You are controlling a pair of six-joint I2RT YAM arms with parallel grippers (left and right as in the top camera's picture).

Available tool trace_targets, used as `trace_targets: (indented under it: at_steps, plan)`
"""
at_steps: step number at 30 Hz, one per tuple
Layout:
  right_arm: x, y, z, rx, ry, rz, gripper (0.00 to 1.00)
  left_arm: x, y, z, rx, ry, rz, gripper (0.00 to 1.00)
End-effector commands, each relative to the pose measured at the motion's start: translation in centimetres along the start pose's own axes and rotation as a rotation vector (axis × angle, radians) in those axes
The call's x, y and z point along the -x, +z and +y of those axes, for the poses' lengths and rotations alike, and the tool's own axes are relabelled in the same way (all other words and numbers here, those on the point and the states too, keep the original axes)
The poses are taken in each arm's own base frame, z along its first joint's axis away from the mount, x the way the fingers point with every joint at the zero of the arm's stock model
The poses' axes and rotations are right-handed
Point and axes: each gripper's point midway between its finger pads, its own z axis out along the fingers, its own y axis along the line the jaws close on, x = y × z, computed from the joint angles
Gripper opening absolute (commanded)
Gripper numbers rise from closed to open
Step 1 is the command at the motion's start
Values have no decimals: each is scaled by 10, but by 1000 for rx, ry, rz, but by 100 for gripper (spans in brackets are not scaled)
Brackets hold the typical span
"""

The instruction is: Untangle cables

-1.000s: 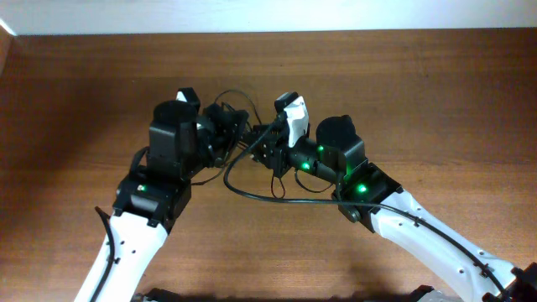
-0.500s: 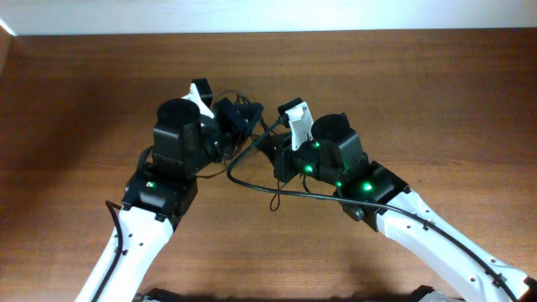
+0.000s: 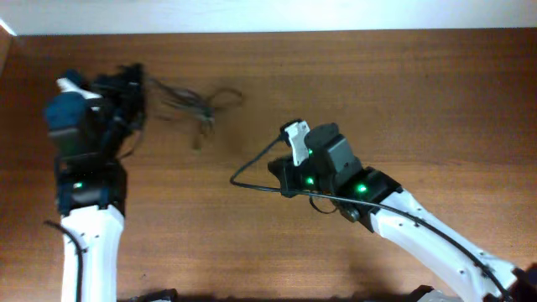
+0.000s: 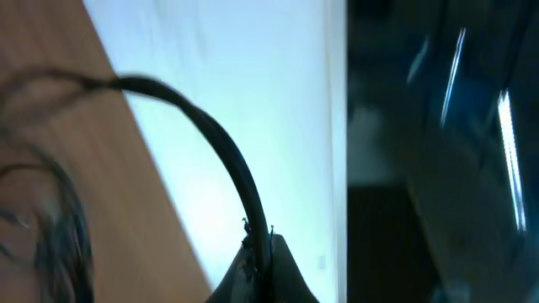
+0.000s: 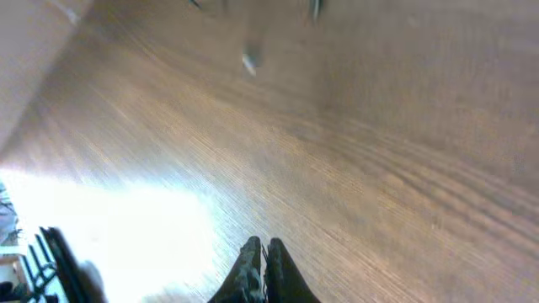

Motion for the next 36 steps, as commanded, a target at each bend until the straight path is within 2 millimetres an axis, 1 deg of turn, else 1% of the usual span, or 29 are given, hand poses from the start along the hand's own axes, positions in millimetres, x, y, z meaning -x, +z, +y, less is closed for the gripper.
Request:
trace_targets:
  at_steps: [1, 2, 3, 4, 5, 6, 7, 8, 9, 10, 12, 15, 17, 18, 19, 21, 24, 27, 28, 29, 30, 31, 33, 34, 35, 36]
  plan:
    - [7, -3, 1, -1, -3, -26, 5, 42, -15, 6, 44, -33, -142, 0]
    - [8, -3, 0, -8, -3, -29, 5, 39, -16, 14, 71, -46, -117, 0]
    - [8, -3, 0, -8, -4, -31, 6, 37, -16, 16, 78, -49, -107, 0]
    - [11, -3, 1, -3, -7, -43, 11, 30, -15, 17, 82, -55, -67, 0]
    - [15, -4, 3, 4, -13, -59, 35, 23, -15, 15, 72, -56, -24, 0]
    - [18, -4, 4, 7, -16, -69, 52, 18, -15, 14, 66, -57, 2, 0]
    - [22, -4, 6, 15, -23, -88, 66, 12, -15, 12, 58, -58, 37, 0]
    - [28, -5, 8, 23, -30, -110, 79, 6, -15, 11, 50, -59, 72, 0]
    - [31, -5, 10, 29, -36, -125, 86, 1, -16, 10, 43, -60, 103, 0]
    - [37, -6, 12, 38, -43, -147, 89, -5, -16, 8, 35, -61, 136, 0]
    - [45, -8, 16, 52, -54, -182, 90, -19, -19, 4, 17, -64, 218, 0]
    - [59, -11, 22, 73, -75, -241, 94, -39, -25, -1, -12, -68, 344, 0]
    - [66, -13, 21, 59, -79, -271, 98, -50, -29, -4, -29, -70, 415, 0]
    - [67, -13, 19, 50, -78, -277, 98, -57, -32, -6, -39, -71, 457, 0]
    - [68, -13, 17, 36, -77, -283, 100, -62, -35, -8, -47, -72, 493, 0]
    - [68, -13, 17, 34, -94, -283, 99, -68, -38, -10, -55, -73, 530, 0]
    - [66, -13, 21, 38, -214, -278, 99, -71, -38, -10, -56, -71, 540, 0]
    - [61, -12, 31, 82, -353, -263, 99, -90, -38, -13, -58, -62, 586, 0]
    - [60, -12, 33, 99, -359, -258, 99, -98, -36, -13, -53, -54, 589, 0]
    - [59, -13, 36, 116, -361, -253, 99, -102, -33, -13, -47, -48, 578, 0]
    - [57, -13, 40, 139, -364, -246, 98, -106, -30, -13, -41, -42, 563, 0]
    - [56, -13, 42, 153, -366, -242, 92, -111, -28, -13, -36, -37, 555, 0]
    - [56, -13, 42, 152, -365, -242, 90, -122, -26, -14, -25, -50, 561, 0]
    - [55, -13, 42, 152, -365, -242, 88, -128, -26, -16, -23, -66, 569, 0]
    - [55, -13, 42, 152, -365, -241, 77, -133, -25, -19, -34, -59, 571, 0]
    - [55, -13, 41, 151, -364, -238, 72, -136, -26, -23, -52, -50, 578, 0]
